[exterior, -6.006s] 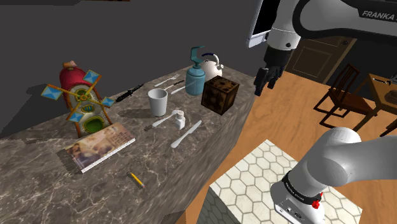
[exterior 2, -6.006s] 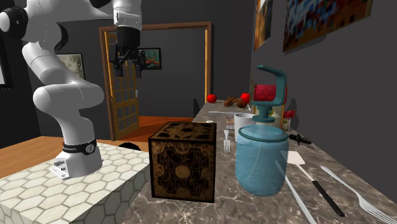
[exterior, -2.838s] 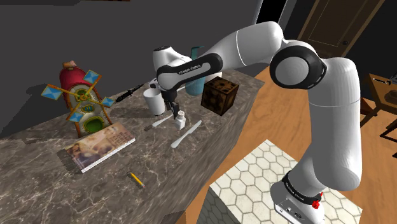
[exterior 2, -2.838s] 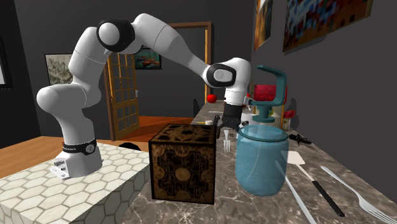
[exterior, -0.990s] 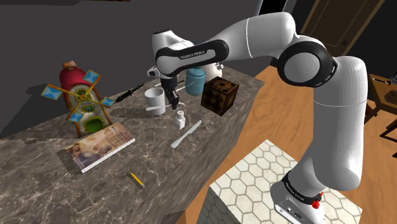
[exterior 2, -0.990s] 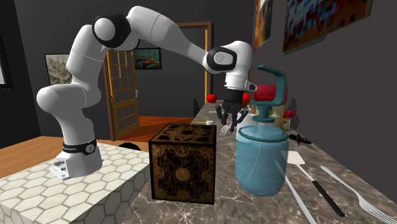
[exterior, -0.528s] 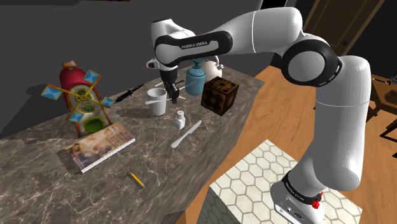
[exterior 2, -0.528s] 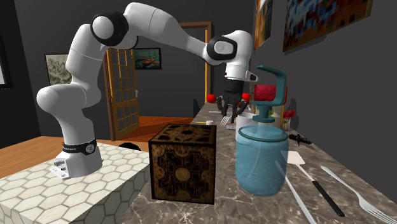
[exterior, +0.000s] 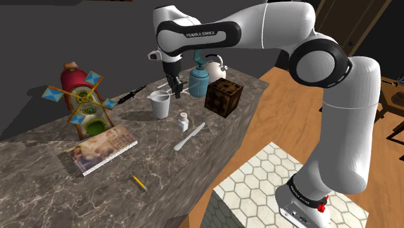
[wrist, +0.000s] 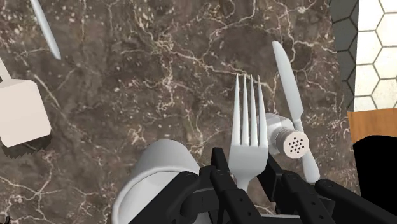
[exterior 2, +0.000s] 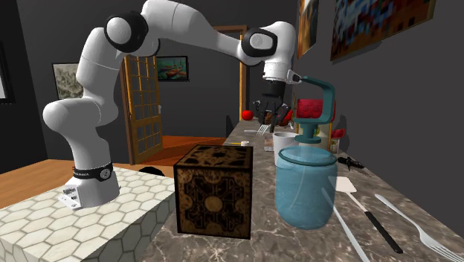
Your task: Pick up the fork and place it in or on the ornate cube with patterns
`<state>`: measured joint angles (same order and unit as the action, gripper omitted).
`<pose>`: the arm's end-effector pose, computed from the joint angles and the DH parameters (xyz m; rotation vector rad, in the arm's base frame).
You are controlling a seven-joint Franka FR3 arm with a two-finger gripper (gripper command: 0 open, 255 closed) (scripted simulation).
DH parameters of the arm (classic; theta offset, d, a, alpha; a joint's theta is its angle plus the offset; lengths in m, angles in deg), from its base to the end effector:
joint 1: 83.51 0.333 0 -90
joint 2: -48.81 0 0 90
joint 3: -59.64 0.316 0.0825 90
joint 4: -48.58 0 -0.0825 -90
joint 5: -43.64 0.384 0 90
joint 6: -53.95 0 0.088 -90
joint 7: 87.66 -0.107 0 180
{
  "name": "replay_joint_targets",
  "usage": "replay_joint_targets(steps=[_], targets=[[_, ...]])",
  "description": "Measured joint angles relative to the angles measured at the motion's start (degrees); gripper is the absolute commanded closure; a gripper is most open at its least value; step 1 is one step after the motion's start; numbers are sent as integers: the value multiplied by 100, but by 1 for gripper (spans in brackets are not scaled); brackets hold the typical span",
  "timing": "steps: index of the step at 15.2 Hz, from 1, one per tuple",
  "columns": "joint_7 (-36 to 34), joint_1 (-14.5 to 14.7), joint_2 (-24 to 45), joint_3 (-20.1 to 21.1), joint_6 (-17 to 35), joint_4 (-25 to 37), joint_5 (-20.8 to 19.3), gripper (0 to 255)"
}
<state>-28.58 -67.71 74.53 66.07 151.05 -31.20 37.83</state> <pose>0.6330 0.2345 0.4416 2.3622 2.0539 -0.2387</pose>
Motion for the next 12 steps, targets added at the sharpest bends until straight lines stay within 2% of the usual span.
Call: replay_joint_targets(steps=[12], targets=[[68,32,78,0,-969,1053,1,255]])
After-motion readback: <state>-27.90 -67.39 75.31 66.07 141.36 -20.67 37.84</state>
